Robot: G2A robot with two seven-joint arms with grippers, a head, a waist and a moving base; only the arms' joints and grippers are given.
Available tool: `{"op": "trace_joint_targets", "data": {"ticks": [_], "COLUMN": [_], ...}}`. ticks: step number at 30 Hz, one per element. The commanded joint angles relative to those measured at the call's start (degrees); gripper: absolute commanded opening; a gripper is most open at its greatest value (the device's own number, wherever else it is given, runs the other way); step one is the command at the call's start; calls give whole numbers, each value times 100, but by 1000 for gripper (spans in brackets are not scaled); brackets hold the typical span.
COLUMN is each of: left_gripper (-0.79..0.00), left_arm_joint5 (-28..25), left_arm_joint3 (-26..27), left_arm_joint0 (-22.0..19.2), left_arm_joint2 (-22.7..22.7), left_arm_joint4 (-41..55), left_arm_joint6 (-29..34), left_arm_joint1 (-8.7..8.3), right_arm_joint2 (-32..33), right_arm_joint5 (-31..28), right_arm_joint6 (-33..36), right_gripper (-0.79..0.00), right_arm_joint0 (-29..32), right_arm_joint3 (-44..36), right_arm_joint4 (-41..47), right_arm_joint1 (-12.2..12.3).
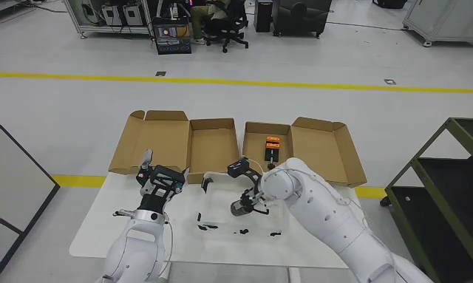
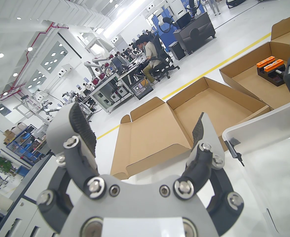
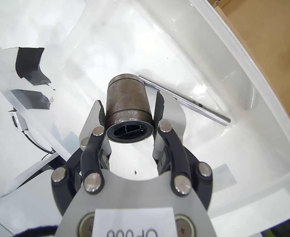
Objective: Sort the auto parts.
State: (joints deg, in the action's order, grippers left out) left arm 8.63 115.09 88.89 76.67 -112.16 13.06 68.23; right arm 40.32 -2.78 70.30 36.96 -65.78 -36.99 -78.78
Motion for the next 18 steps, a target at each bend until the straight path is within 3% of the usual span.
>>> {"op": "trace_joint_targets", "data": {"ticks": [1, 10, 18], "left_gripper": [0, 0, 0], "left_arm_joint5": [0, 0, 0], "left_arm_joint3": [0, 0, 0], "left_arm_joint0": [0, 0, 0], "left_arm_joint2": [0, 0, 0], "left_arm_joint4": [0, 0, 0], "left_arm_joint6": [0, 0, 0], "left_arm_joint1": [0, 0, 0], "right_arm_joint2": [-57, -271, -462], "right_arm_joint5": [-13, -60, -62], "right_arm_joint6": [-11, 58, 65], "right_gripper": [-625, -443, -425], "right_arm_joint0": [-79, -314, -547], "right_arm_joint3": [113, 481, 864], "right_arm_joint4": [54, 223, 354], "right_arm_joint1": [-46, -216, -397]}}
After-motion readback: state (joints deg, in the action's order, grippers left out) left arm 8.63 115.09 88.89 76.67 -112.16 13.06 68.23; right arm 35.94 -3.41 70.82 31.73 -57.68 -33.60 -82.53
